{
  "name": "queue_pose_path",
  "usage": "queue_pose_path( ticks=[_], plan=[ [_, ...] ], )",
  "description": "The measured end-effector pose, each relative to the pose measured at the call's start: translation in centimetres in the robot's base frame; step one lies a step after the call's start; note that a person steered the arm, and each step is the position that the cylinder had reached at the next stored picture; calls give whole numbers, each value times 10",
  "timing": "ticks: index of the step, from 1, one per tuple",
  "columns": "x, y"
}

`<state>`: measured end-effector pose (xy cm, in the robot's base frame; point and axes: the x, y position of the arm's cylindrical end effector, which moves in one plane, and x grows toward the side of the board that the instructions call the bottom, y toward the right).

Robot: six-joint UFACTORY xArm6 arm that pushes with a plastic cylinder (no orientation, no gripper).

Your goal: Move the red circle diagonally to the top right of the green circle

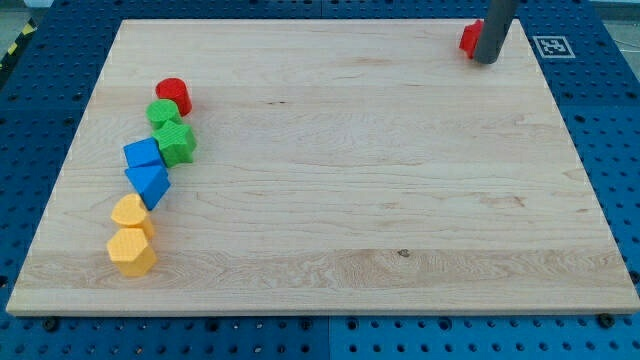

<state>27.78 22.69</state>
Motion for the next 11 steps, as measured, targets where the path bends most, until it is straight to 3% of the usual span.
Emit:
queue_pose_path(
  ticks=[2,3,7,8,9,11],
  plan=[
    [24,0],
    [49,-78],
    [52,-513],
    [85,-530],
    [116,-507],
    [65,-382]
  ],
)
